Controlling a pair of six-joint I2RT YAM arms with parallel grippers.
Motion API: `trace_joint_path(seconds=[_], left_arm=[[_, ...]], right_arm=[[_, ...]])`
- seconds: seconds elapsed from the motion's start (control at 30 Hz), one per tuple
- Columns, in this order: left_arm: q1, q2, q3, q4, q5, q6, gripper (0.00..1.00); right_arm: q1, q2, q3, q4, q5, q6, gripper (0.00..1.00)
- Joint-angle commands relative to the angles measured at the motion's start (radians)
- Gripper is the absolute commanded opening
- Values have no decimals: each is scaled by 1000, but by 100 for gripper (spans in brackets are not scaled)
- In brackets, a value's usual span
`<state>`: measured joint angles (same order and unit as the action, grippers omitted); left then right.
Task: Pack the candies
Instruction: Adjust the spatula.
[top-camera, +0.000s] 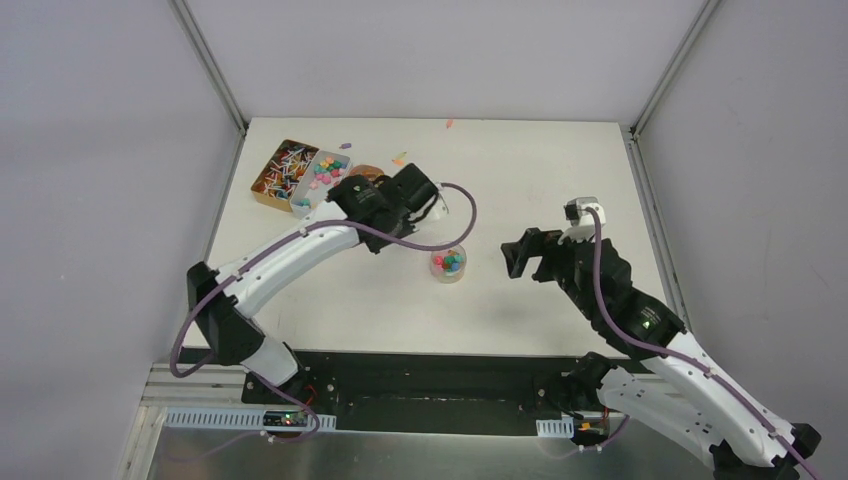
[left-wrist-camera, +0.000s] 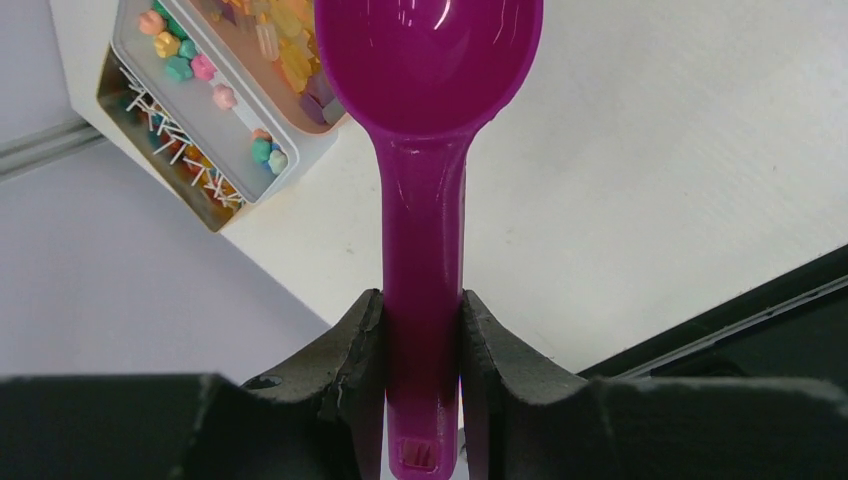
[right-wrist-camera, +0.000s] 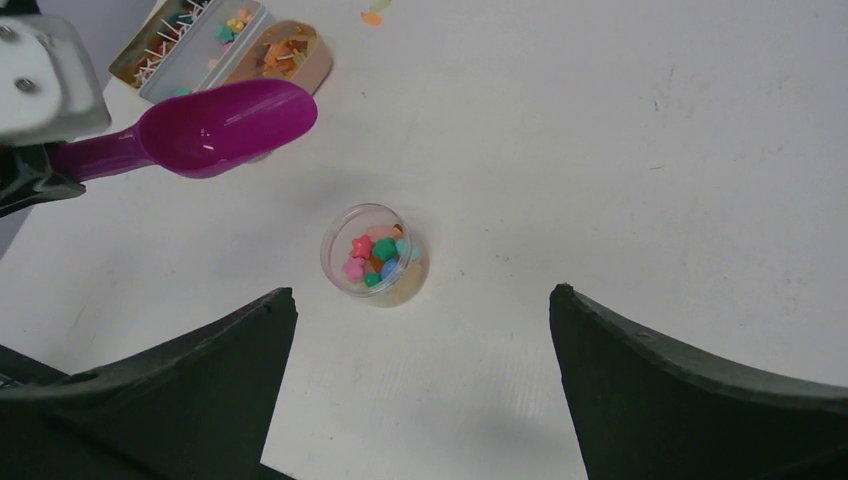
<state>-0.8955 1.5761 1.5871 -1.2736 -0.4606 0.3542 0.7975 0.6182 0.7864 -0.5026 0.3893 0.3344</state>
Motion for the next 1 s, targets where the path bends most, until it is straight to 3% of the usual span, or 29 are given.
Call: trace_joint_path(seconds=[0.0, 0.1, 0.17, 0.23, 0.3, 0.37, 0.4, 0.47, 0.53, 0.63, 0.8, 0.97], left_arm=[[75, -123, -22, 146, 182, -28, 0], [102, -187, -48, 208, 302, -34, 0], [107, -233, -75, 251, 368, -37, 0], [108, -272, -97, 282, 425, -45, 0], [113, -303, -112, 309, 484, -62, 0], [117, -328, -118, 323, 536, -80, 0], [120, -333, -117, 325, 550, -90, 0], [131, -337, -109, 326, 567, -111, 0], [133, -335, -98, 314, 589, -124, 0], [135, -329, -86, 298, 609, -139, 0], [135, -321, -71, 270, 622, -149, 0], [135, -338, -60, 271, 656, -149, 0]], right_arm=[[4, 34, -7, 131, -47, 112, 100], [4, 85, 0, 207, -109, 143, 100], [3, 131, 16, 268, -174, 146, 92], [3, 184, 37, 322, -235, 142, 78], [3, 236, 61, 381, -321, 107, 56], [3, 275, 75, 456, -403, 23, 45], [3, 289, 78, 491, -403, 23, 45], [4, 318, 104, 529, -504, -157, 49], [4, 334, 145, 521, -504, -157, 49], [5, 331, 179, 524, -625, -408, 51], [5, 309, 189, 555, -653, -454, 53], [5, 393, 251, 508, -768, -509, 54]])
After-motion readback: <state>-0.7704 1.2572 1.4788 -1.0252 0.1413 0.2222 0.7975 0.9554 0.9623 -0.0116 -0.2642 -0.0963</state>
